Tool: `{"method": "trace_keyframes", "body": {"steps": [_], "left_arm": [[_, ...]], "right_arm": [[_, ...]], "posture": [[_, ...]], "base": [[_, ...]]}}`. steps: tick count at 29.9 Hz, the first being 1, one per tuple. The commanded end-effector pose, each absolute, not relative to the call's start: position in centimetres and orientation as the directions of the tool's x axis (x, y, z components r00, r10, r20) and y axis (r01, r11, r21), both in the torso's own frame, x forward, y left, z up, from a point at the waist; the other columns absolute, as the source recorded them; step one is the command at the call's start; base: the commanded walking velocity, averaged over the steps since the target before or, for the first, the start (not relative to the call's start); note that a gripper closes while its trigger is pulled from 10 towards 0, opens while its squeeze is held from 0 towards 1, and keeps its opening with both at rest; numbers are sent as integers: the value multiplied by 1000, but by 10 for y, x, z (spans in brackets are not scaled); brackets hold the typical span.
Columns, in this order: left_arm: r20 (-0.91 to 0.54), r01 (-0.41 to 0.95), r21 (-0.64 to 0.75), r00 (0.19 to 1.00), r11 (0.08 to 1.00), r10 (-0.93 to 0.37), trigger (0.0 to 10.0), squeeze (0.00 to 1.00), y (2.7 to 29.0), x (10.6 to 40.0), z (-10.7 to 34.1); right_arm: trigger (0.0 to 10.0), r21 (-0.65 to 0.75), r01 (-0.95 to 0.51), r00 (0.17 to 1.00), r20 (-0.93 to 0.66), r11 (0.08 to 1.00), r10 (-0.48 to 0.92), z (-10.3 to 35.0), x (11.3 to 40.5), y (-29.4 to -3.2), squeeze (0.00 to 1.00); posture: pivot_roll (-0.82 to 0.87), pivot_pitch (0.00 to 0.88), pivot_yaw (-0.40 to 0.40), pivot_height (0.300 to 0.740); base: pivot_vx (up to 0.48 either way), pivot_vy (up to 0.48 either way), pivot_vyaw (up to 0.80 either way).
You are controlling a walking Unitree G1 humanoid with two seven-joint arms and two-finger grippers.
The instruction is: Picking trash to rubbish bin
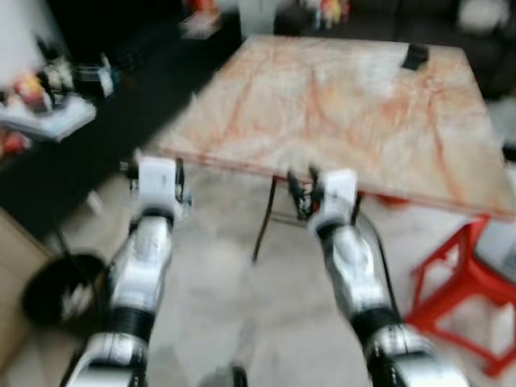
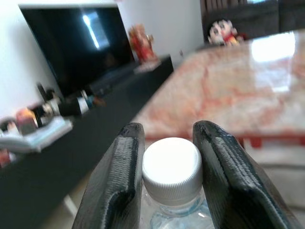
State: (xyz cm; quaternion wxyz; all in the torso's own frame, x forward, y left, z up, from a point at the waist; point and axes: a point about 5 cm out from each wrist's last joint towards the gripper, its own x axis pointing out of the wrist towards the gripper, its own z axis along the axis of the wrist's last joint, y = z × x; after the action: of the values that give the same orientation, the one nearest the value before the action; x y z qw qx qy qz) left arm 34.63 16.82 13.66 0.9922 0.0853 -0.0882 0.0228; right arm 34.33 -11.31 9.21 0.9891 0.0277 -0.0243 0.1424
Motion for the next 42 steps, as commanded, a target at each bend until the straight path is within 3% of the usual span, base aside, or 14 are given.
{"method": "trace_keyframes", "body": {"steps": [1,8,10,11,15,17,19,27,42], "left_arm": [[127,-59,173,991,983,37,10000,0,172,347,126],[-213,20,186,977,982,21,10000,0,180,322,48],[-237,24,182,971,983,20,10000,0,180,320,43],[-344,27,171,938,985,34,10000,0,183,308,21],[-451,43,174,892,984,41,10000,0,185,291,-1],[-566,114,236,823,965,42,10000,0,188,268,-25],[-615,102,221,786,970,57,10000,0,191,256,-36],[-732,103,225,674,969,99,10000,0,198,219,-62],[-738,188,242,673,952,55,10000,0,190,216,-65]], "right_arm": [[10000,59,-271,962,31,961,270,89,344,-116,0],[10000,72,-202,940,-266,977,214,26,313,-138,0],[10000,69,-195,935,-289,978,207,22,310,-140,0],[10000,75,-171,900,-394,982,187,1,295,-147,0],[10000,70,-135,845,-513,988,151,-22,273,-155,0],[10000,66,-92,780,-616,994,113,-44,248,-164,0],[10000,65,-71,743,-663,995,96,-54,235,-168,0],[10000,24,-42,610,-791,999,45,-83,185,-179,0],[10000,11,-33,623,-781,999,29,-80,192,-176,0]], "posture": [[40,60,28,740],[38,57,26,740],[38,57,24,740],[37,56,24,740],[34,55,23,740],[36,49,22,740],[35,46,24,740],[39,36,23,740],[26,17,47,740]], "base": [[0,0,0],[0,0,0],[0,0,0],[0,0,0],[0,0,0],[0,0,0],[0,0,0],[0,0,399],[0,0,800]]}}
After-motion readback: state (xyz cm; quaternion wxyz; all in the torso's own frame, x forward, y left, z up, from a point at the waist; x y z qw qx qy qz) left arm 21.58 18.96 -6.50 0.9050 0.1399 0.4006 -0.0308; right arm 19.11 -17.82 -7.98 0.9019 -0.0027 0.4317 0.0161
